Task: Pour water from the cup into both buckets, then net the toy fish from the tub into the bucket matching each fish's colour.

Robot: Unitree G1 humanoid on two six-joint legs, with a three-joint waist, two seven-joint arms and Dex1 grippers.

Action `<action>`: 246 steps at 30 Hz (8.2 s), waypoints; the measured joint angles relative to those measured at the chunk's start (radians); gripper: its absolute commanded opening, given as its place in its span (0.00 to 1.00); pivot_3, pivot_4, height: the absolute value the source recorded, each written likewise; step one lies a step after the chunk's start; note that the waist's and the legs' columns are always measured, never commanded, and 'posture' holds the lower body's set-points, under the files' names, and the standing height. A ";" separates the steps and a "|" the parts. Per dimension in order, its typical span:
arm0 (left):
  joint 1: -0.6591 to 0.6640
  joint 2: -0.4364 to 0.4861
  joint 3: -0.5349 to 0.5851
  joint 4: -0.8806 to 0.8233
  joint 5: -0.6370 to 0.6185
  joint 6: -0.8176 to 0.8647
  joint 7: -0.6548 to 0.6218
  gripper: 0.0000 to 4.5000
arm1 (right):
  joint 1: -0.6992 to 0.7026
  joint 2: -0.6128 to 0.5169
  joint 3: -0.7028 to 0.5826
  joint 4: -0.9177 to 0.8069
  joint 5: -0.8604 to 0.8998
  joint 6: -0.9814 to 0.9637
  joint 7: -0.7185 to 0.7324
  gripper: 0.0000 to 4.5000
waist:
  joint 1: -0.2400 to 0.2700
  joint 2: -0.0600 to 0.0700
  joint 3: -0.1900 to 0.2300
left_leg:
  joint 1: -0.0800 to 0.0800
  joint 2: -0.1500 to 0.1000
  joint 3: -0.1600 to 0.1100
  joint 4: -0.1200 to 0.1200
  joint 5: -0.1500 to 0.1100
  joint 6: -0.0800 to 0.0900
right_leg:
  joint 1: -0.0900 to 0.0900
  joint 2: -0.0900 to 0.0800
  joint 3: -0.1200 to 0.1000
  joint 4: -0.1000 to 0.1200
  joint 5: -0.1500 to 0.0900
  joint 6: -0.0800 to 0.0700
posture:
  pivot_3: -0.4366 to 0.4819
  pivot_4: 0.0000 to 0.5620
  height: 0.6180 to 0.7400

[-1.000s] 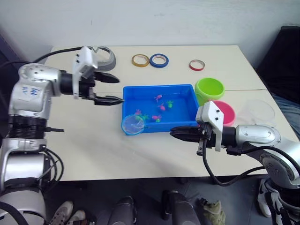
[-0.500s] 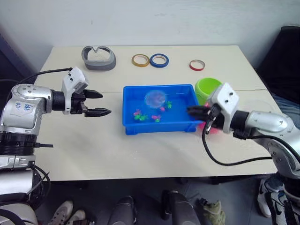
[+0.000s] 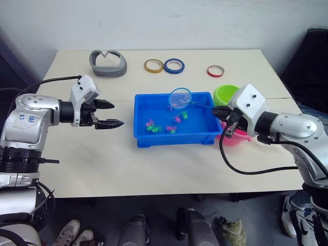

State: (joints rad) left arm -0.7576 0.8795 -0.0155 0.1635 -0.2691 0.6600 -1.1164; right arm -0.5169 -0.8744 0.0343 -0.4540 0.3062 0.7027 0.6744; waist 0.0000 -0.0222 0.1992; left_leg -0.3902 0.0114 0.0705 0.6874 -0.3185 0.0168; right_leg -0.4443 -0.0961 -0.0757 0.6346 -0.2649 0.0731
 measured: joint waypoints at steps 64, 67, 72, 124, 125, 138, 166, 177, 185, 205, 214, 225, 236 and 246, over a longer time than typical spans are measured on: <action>0.041 -0.002 0.000 -0.111 -0.039 0.049 0.006 0.99 | 0.054 0.092 0.223 0.143 -0.525 -0.263 0.157 0.00 | -0.003 0.000 0.000 | 0.001 0.000 0.001 0.001 0.001 -0.002 | 0.000 0.001 -0.001 0.002 0.000 0.000 | 0.48 0.27 0.78; 0.043 -0.002 0.001 -0.111 -0.040 0.049 0.011 0.99 | 0.045 0.139 0.192 0.103 -0.468 -0.159 0.167 0.00 | -0.001 0.000 0.000 | 0.001 0.000 0.001 0.002 0.001 -0.002 | 0.000 0.001 -0.001 0.003 0.000 0.000 | 0.48 0.27 0.78; 0.044 -0.002 0.002 -0.111 -0.041 0.049 0.012 0.99 | -0.005 0.177 0.151 0.090 -0.415 -0.033 0.157 0.00 | -0.001 0.000 0.000 | 0.000 0.000 0.000 0.004 0.001 -0.002 | 0.000 0.000 -0.001 0.003 0.000 0.000 | 0.48 0.27 0.78; -0.151 -0.251 -0.016 0.237 -0.076 -0.323 -0.156 0.99 | 0.182 -0.043 -0.466 -0.241 0.094 0.413 0.108 0.00 | 0.020 0.000 0.000 | 0.000 0.000 0.001 0.005 0.000 0.000 | 0.000 0.000 -0.001 0.001 0.000 0.000 | 0.48 0.27 0.78; -0.158 -0.254 -0.021 0.250 -0.074 -0.334 -0.163 0.99 | 0.194 -0.048 -0.483 -0.249 0.094 0.421 0.105 0.00 | 0.021 0.000 0.000 | 0.000 0.000 0.001 0.005 0.000 0.000 | 0.000 0.000 -0.001 0.000 0.000 0.000 | 0.48 0.27 0.78; -0.259 -0.345 -0.043 0.443 -0.030 -0.462 -0.238 0.99 | 0.560 -0.104 -0.652 -0.312 -0.042 0.331 0.046 0.00 | 0.021 0.000 0.000 | 0.001 -0.001 0.002 0.005 -0.002 0.003 | 0.000 0.001 0.000 0.000 0.001 0.001 | 0.48 0.27 0.78; -0.264 -0.357 -0.042 0.476 -0.002 -0.495 -0.274 0.99 | 0.881 -0.314 -0.513 -0.195 -0.797 -0.485 0.016 0.00 | 0.024 0.000 0.000 | 0.000 -0.002 0.001 0.009 -0.001 0.002 | 0.001 0.004 -0.001 -0.001 0.001 0.002 | 0.48 0.27 0.78; -0.264 -0.357 -0.042 0.477 -0.002 -0.498 -0.275 0.99 | 0.795 -0.239 -0.524 -0.169 -0.826 -0.547 0.097 0.00 | 0.023 0.000 0.000 | 0.000 -0.001 0.001 0.011 -0.001 0.002 | 0.001 0.004 0.000 0.001 0.001 0.002 | 0.48 0.27 0.78; -0.264 -0.309 -0.028 0.485 0.005 -0.497 -0.246 0.99 | 0.514 -0.246 -0.507 -0.216 -0.626 -0.378 0.241 0.00 | 0.013 0.000 0.000 | 0.001 0.000 0.001 0.011 -0.001 0.002 | 0.001 0.002 0.000 0.002 0.001 0.002 | 0.48 0.27 0.78; -0.048 -0.018 0.050 0.343 0.034 -0.373 -0.153 0.99 | 0.014 0.022 0.069 -0.060 -0.401 -0.062 0.224 0.00 | -0.004 0.000 0.000 | 0.000 0.001 0.001 0.011 -0.001 0.001 | 0.000 0.000 0.000 0.003 0.001 0.001 | 0.48 0.27 0.78; -0.007 -0.001 0.122 0.297 -0.010 -0.319 -0.113 0.99 | -0.058 0.145 0.218 0.048 -0.456 -0.032 0.122 0.00 | -0.002 0.000 0.000 | -0.001 0.000 0.001 0.011 -0.002 0.002 | 0.000 -0.001 -0.001 0.006 0.001 0.001 | 0.48 0.27 0.78; 0.076 -0.003 0.137 0.259 -0.025 -0.314 -0.092 0.99 | -0.081 0.213 0.291 0.117 -0.524 -0.003 0.062 0.00 | -0.005 0.000 0.000 | -0.001 0.000 0.001 0.011 -0.002 0.001 | 0.000 -0.001 0.000 0.007 0.001 0.001 | 0.48 0.27 0.78; 0.103 -0.003 0.154 0.204 -0.036 -0.304 -0.074 0.99 | -0.113 0.312 0.357 0.161 -0.551 0.019 0.042 0.00 | -0.005 0.000 0.000 | -0.001 0.000 0.001 0.011 -0.002 0.001 | -0.001 -0.001 -0.001 0.007 0.001 0.001 | 0.48 0.27 0.78; 0.137 -0.003 0.162 0.151 -0.053 -0.268 -0.051 0.99 | -0.134 0.381 0.405 0.219 -0.565 0.022 0.026 0.00 | -0.008 0.000 0.000 | -0.001 0.000 0.001 0.010 -0.002 0.001 | -0.001 -0.001 0.000 0.007 0.000 0.001 | 0.48 0.27 0.78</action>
State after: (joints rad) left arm -0.6207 0.8768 0.1467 0.3146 -0.3217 0.3918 -1.1676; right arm -0.6508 -0.4936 0.4390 -0.2347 -0.2589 0.7250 0.6999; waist -0.0081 -0.0223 0.1993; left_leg -0.3911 0.0118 0.0718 0.6978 -0.3205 0.0177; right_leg -0.4451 -0.0970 -0.0761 0.6420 -0.2644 0.0742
